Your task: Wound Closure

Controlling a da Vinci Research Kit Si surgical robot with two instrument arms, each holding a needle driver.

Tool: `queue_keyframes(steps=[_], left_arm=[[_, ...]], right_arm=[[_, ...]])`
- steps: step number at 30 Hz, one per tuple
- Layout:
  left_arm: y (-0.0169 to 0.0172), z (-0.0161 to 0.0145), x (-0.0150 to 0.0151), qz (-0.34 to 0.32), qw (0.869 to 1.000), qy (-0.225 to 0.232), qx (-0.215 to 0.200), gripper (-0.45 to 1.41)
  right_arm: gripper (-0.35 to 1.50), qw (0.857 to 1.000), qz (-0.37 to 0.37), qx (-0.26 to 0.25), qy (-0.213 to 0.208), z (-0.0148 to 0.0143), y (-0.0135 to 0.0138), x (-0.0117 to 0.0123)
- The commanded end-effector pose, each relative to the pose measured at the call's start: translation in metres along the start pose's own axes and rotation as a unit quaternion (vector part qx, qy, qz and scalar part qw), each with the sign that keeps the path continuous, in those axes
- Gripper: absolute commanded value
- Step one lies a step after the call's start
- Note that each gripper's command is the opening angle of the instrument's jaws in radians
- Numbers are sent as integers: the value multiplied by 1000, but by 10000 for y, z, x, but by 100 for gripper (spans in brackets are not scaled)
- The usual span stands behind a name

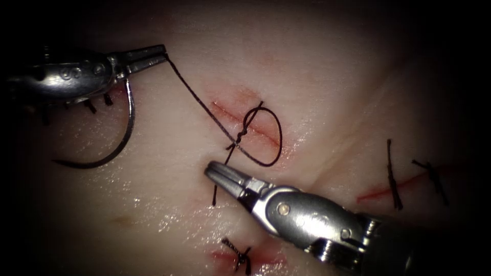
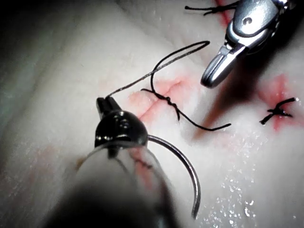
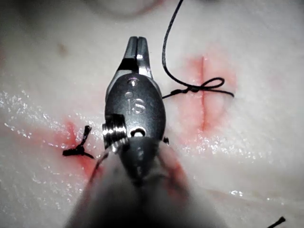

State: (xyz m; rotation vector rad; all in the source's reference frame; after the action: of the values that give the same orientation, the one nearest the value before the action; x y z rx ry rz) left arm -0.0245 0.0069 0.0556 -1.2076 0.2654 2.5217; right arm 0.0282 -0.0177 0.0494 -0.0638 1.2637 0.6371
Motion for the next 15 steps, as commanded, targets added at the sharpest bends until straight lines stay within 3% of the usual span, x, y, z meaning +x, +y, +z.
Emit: queue_keyframes(steps=[1,9,12,15], left_arm=[[1,7,-1,5,1000,-1,-1,-45],[12,3,-17,45,999,-24,-4,-45],[13,8,-22,59,998,-36,-1,-45],[14,12,-23,67,997,-42,1,-45]], right_arm=[[-35,1000,-1,-4,1,13,10,-7],[-35,998,20,-29,51,20,37,-12],[-35,993,53,-13,104,17,45,-5],[-35,990,61,2,124,16,51,1]])
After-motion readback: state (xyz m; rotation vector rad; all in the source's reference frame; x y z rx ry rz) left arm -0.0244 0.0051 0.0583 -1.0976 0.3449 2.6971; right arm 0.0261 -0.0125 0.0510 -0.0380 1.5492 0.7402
